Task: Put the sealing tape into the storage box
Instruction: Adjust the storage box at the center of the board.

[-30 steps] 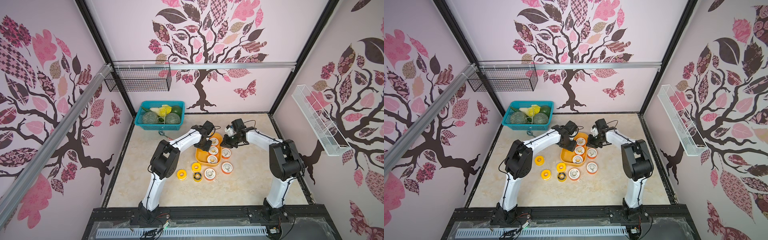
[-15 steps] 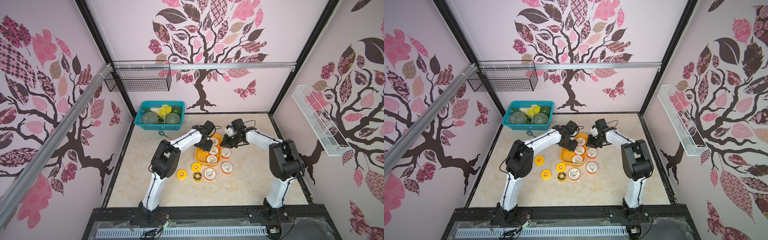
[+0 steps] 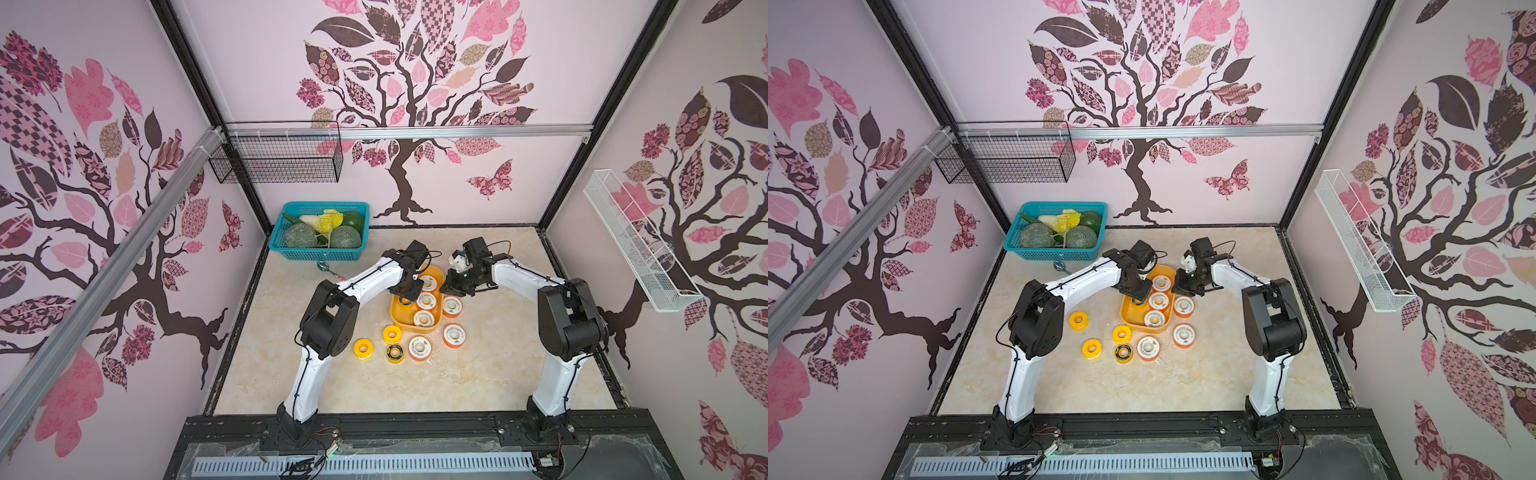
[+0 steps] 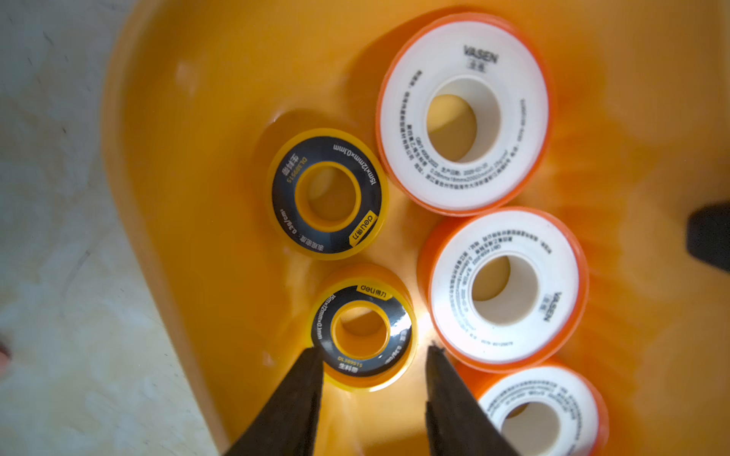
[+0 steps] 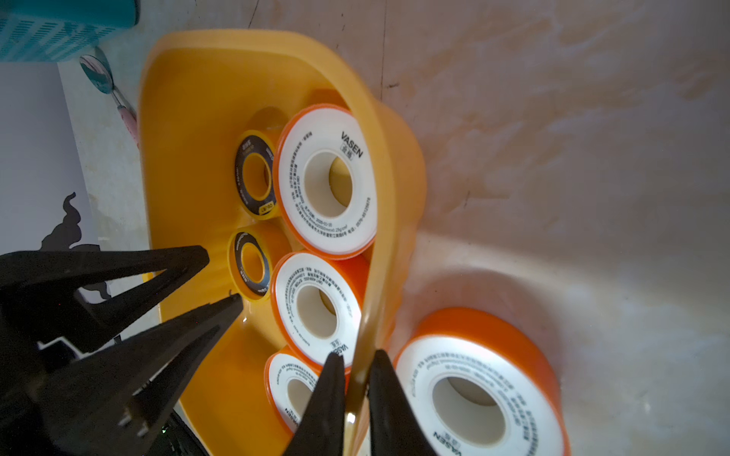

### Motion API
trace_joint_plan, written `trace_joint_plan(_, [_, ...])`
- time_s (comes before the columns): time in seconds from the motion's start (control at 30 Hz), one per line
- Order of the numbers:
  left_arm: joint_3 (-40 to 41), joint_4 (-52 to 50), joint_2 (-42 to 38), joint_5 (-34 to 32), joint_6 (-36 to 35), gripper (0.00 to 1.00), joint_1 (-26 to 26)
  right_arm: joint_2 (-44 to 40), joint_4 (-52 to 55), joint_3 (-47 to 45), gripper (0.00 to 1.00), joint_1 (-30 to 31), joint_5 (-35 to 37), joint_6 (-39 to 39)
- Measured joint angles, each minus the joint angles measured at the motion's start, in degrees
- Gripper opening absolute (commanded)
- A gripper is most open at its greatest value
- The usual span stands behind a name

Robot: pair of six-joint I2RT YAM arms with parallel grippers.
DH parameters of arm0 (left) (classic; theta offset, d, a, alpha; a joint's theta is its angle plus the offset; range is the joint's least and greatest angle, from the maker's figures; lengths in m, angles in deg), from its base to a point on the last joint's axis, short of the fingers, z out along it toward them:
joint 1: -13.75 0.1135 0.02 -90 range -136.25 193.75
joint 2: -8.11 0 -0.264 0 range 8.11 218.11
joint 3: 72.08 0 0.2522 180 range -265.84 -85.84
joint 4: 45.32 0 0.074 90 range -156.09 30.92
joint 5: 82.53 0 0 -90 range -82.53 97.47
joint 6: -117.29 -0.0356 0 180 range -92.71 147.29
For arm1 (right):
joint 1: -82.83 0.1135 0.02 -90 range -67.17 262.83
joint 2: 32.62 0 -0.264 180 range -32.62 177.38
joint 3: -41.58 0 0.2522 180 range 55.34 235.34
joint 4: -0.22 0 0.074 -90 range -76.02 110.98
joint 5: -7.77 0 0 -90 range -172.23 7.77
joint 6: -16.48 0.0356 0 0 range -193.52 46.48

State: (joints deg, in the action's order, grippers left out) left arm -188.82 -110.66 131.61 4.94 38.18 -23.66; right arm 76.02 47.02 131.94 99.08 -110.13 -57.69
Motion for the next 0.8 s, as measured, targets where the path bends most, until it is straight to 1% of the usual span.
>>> trace_joint_plan(0.13, [1.2, -0.2, -1.5, 0.0, -0.1, 0.32, 0.0, 0.2, 0.3, 0.3, 0.16, 0.0, 0.0, 0.0])
trace_joint_plan(0.33, [5.7, 1.3, -5.0, 0.0, 0.2, 0.32, 0.0, 0.4, 0.4, 0.6, 0.16, 0.0, 0.0, -0.1])
trace_joint_plan(0.6, [14.0, 5.6, -16.8, -0.6, 1.8, 0.35, 0.3, 1.1, 2.1, 2.3, 0.16, 0.1, 1.2, -0.8])
trace_joint_plan(0.8, [20.5, 8.6, -24.5, 0.2, 3.7, 0.35, 3.1, 3.0, 4.1, 5.8, 0.16, 0.1, 2.6, -2.2])
